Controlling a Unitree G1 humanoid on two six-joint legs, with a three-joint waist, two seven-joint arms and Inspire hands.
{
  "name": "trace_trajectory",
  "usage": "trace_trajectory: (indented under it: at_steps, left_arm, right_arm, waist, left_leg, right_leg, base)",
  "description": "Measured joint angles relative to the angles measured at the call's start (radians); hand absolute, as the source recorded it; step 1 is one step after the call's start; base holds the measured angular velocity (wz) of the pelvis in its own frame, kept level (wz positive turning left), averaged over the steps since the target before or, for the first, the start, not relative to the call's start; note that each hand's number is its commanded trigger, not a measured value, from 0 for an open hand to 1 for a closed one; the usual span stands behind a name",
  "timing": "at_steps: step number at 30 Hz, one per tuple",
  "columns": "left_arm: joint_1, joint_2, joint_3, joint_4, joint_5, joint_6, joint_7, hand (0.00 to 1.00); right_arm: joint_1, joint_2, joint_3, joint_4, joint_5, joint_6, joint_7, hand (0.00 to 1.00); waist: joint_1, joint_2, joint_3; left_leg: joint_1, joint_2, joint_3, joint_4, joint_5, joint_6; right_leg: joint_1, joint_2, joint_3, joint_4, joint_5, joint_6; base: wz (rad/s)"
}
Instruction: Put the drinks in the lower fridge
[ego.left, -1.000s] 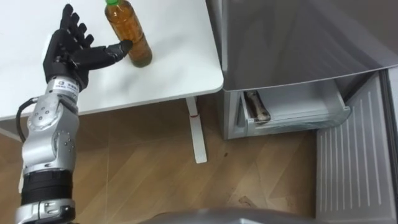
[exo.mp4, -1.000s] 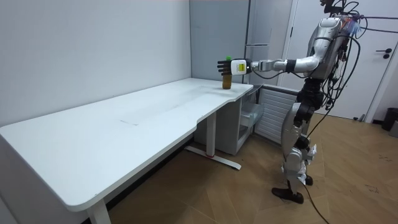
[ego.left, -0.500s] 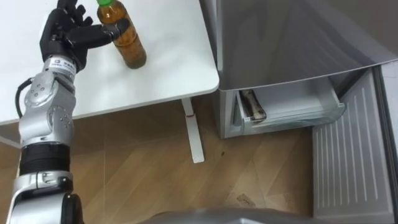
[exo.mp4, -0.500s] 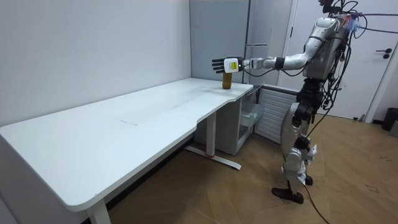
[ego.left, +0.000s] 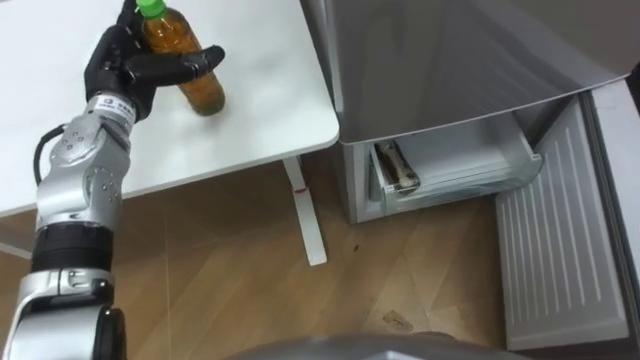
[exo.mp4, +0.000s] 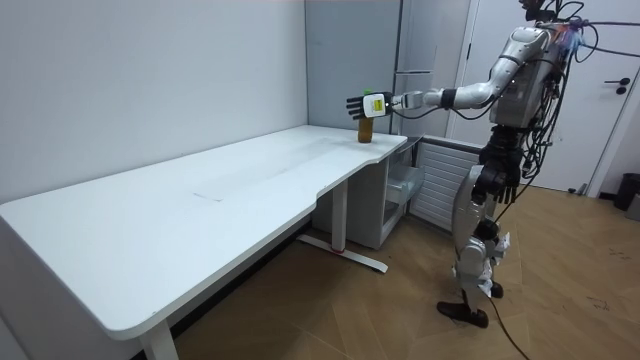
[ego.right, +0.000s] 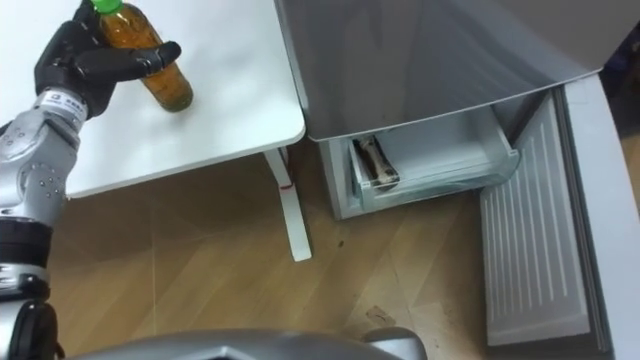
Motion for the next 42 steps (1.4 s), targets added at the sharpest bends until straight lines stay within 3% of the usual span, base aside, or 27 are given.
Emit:
trace_trajectory:
  at_steps: [9, 10, 12, 13, 24, 30, 42]
  left_arm:
    - [0.0, 0.017, -0.002, 0.007, 0.003, 0.012, -0.021, 0.0]
    - [0.0, 0.02, -0.002, 0.008, 0.003, 0.015, -0.023, 0.17]
    - [0.0, 0.028, -0.003, 0.008, 0.003, 0.02, -0.029, 0.89]
    - [0.0, 0.031, -0.003, 0.008, 0.004, 0.022, -0.031, 1.0]
    - [-0.002, 0.037, -0.017, 0.009, 0.009, 0.037, -0.048, 1.0]
    - [-0.008, 0.038, -0.06, 0.04, 0.008, 0.073, -0.065, 1.0]
    - [-0.017, 0.038, -0.079, 0.049, 0.006, 0.076, -0.064, 1.0]
  right_arm:
    - [-0.006, 0.0, -0.004, -0.002, 0.0, 0.007, 0.0, 0.0]
    - [-0.006, 0.0, -0.008, -0.002, 0.0, 0.007, 0.0, 0.0]
    - [-0.007, 0.0, -0.011, -0.002, 0.0, 0.008, 0.0, 0.0]
    - [-0.007, 0.0, -0.011, -0.002, 0.0, 0.008, 0.0, 0.0]
    - [-0.019, -0.001, -0.011, 0.0, 0.003, 0.009, 0.001, 0.0]
    - [-0.018, -0.004, -0.011, 0.0, 0.004, 0.009, 0.001, 0.0]
    - [-0.018, -0.004, -0.01, 0.004, 0.003, 0.009, -0.001, 0.0]
  waist:
    - [-0.003, 0.005, 0.0091]
    - [-0.003, 0.006, 0.0095]
    - [-0.004, 0.006, 0.0095]
    - [-0.005, 0.006, 0.0095]
    - [-0.003, 0.011, 0.0056]
    - [-0.005, 0.017, 0.0018]
    - [-0.006, 0.014, 0.0034]
  left_leg:
    - [-0.001, 0.0, 0.0, -0.001, 0.0, 0.0]
    - [-0.001, 0.0, 0.0, -0.002, 0.0, 0.0]
    - [-0.001, 0.0, 0.0, -0.003, 0.0, 0.0]
    - [-0.002, 0.0, 0.0, -0.003, 0.0, 0.0]
    - [-0.007, 0.0, 0.001, -0.003, 0.0, 0.0]
    - [-0.007, 0.0, 0.001, -0.003, 0.0, 0.0]
    - [-0.011, 0.001, 0.002, -0.001, 0.0, 0.0]
  right_leg:
    - [-0.003, 0.001, 0.013, 0.0, 0.0, 0.0]
    - [-0.003, 0.001, 0.013, 0.0, 0.0, 0.0]
    - [-0.005, 0.002, 0.014, 0.0, 0.0, 0.0]
    - [-0.005, 0.002, 0.014, 0.0, 0.0, 0.0]
    - [-0.011, 0.002, 0.014, 0.0, 0.0, 0.0]
    - [-0.012, 0.002, 0.014, 0.0, 0.0, -0.001]
    - [-0.016, 0.002, 0.014, 0.001, 0.001, -0.001]
  base:
    - [0.0]
    - [0.0]
    - [0.0]
    - [0.0]
    - [0.0]
    - [0.0]
    - [0.0]
